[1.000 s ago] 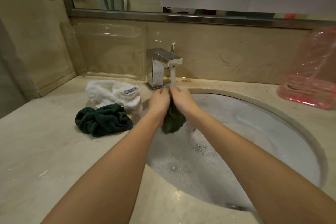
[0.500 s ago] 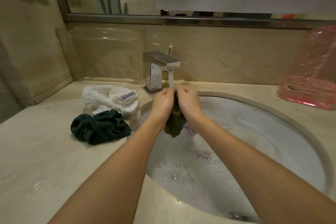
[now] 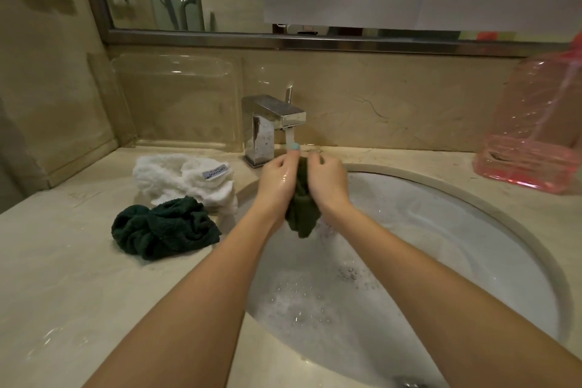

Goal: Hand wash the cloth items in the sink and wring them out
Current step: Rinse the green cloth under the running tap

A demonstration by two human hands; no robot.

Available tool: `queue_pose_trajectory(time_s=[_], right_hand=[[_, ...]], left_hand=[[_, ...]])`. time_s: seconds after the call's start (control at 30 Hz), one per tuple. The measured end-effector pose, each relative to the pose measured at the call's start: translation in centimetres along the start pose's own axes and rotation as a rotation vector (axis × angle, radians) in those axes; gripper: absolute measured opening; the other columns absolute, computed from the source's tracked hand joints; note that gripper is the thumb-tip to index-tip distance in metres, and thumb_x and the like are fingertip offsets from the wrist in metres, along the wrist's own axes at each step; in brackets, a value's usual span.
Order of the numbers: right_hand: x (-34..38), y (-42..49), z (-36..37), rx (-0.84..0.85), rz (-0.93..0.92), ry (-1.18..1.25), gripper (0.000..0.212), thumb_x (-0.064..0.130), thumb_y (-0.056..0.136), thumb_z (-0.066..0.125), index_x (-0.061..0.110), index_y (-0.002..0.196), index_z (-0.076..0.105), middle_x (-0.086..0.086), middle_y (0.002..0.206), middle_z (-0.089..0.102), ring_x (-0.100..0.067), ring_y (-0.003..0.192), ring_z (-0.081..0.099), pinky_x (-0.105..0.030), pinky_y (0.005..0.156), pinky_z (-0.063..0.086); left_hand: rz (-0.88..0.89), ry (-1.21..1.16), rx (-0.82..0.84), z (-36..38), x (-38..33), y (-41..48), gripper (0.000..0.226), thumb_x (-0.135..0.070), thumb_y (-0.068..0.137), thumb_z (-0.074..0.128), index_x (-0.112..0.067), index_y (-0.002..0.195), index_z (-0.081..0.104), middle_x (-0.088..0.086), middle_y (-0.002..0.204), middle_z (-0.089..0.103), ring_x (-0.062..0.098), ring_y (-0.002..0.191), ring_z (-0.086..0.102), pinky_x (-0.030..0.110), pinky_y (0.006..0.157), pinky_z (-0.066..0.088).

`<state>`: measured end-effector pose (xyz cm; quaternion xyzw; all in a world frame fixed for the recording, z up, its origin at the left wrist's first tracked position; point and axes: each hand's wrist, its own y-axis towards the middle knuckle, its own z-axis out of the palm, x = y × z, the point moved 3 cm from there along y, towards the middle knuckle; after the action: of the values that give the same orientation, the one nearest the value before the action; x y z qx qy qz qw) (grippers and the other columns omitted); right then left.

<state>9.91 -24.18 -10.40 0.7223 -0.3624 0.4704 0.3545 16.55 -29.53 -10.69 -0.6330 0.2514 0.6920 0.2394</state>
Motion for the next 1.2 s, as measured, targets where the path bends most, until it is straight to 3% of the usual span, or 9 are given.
queue_pose_trajectory(time_s=[0.1, 0.27, 0.4, 0.53, 0.67, 0.77, 0.9, 1.03, 1.2], right_hand=[[-2.1, 1.3, -0.5, 0.081, 0.157, -0.019, 0.039, 0.032, 0.105, 0.032, 0.01, 0.088, 0.06, -0.008, 0.082, 0.06, -0.017, 0.074, 0.058, -0.026, 0.064, 0.046], [-3.0, 0.3, -0.2, 0.37, 0.363, 0.125, 0.044, 0.046, 0.104, 0.028, 0.018, 0.104, 0.061, -0.011, 0.1, 0.066, -0.022, 0.093, 0.063, -0.034, 0.087, 0.048], [-2.6, 0.1, -1.4, 0.543, 0.511, 0.38, 0.05, 0.055, 0.099, 0.035, 0.016, 0.109, 0.064, -0.012, 0.102, 0.069, -0.026, 0.094, 0.065, -0.034, 0.073, 0.052], [-2.1, 1.0, -2.2, 0.505, 0.493, 0.569, 0.05, 0.053, 0.097, 0.042, 0.012, 0.116, 0.064, -0.015, 0.107, 0.072, -0.028, 0.097, 0.067, -0.038, 0.079, 0.054], [-1.9, 2.0, -3.1, 0.349, 0.497, 0.879, 0.05, 0.047, 0.097, 0.048, 0.002, 0.116, 0.059, -0.023, 0.118, 0.062, -0.037, 0.107, 0.061, -0.049, 0.086, 0.049], [-2.2, 2.6, -3.8, 0.289, 0.476, 0.958, 0.046, 0.041, 0.1, 0.047, 0.0, 0.117, 0.055, -0.024, 0.119, 0.06, -0.035, 0.109, 0.059, -0.047, 0.087, 0.05], [-2.3, 3.2, -3.9, 0.17, 0.377, 0.914, 0.032, 0.028, 0.103, 0.044, 0.003, 0.121, 0.051, -0.019, 0.116, 0.057, -0.028, 0.105, 0.058, -0.043, 0.092, 0.052], [-2.2, 3.6, -3.0, 0.173, 0.286, 0.692, 0.029, 0.02, 0.104, 0.042, 0.006, 0.127, 0.05, -0.015, 0.119, 0.057, -0.024, 0.106, 0.059, -0.042, 0.096, 0.051], [-2.8, -0.1, 0.7, 0.509, 0.367, 0.26, 0.041, 0.043, 0.103, 0.038, 0.012, 0.117, 0.06, -0.015, 0.107, 0.068, -0.028, 0.101, 0.066, -0.041, 0.09, 0.054]], left_hand=[[0.063, 0.052, 0.021, 0.9, -0.1, -0.2, 0.032, -0.037, 0.103, 0.042, -0.019, 0.081, 0.058, 0.003, 0.082, 0.055, 0.011, 0.077, 0.056, 0.021, 0.065, 0.044], [0.174, 0.108, -0.066, -1.1, 0.2, 0.9, 0.023, -0.031, 0.104, 0.043, -0.015, 0.115, 0.055, 0.002, 0.106, 0.059, 0.015, 0.104, 0.057, 0.03, 0.09, 0.049], [0.234, 0.135, -0.132, -1.8, 0.1, 1.5, 0.011, -0.023, 0.104, 0.044, -0.016, 0.109, 0.05, -0.003, 0.099, 0.055, 0.013, 0.097, 0.055, 0.028, 0.085, 0.048], [0.211, 0.253, -0.183, -2.2, 0.3, 1.9, 0.01, -0.026, 0.103, 0.043, -0.017, 0.107, 0.046, -0.008, 0.089, 0.051, 0.011, 0.087, 0.053, 0.025, 0.071, 0.046], [0.084, 0.285, -0.149, -2.3, 1.2, 2.4, 0.02, -0.033, 0.103, 0.042, -0.016, 0.106, 0.052, 0.004, 0.1, 0.062, 0.024, 0.099, 0.059, 0.041, 0.09, 0.05], [-0.096, 0.384, -0.053, -2.2, 2.1, 2.4, 0.035, -0.038, 0.101, 0.045, -0.008, 0.107, 0.061, 0.013, 0.108, 0.066, 0.027, 0.102, 0.063, 0.044, 0.095, 0.051], [-0.337, 0.242, 0.177, -1.9, 3.1, 1.6, 0.041, -0.033, 0.098, 0.056, -0.001, 0.124, 0.055, 0.014, 0.113, 0.065, 0.025, 0.103, 0.065, 0.039, 0.091, 0.055], [-0.108, 0.135, 0.015, -1.8, 1.8, 2.0, 0.022, -0.016, 0.099, 0.052, -0.012, 0.121, 0.05, 0.003, 0.099, 0.058, 0.022, 0.098, 0.061, 0.043, 0.093, 0.054], [0.067, -0.01, -0.141, -1.0, 0.3, 1.9, 0.013, -0.012, 0.1, 0.043, -0.018, 0.11, 0.048, 0.01, 0.114, 0.058, 0.025, 0.11, 0.057, 0.044, 0.1, 0.048]])
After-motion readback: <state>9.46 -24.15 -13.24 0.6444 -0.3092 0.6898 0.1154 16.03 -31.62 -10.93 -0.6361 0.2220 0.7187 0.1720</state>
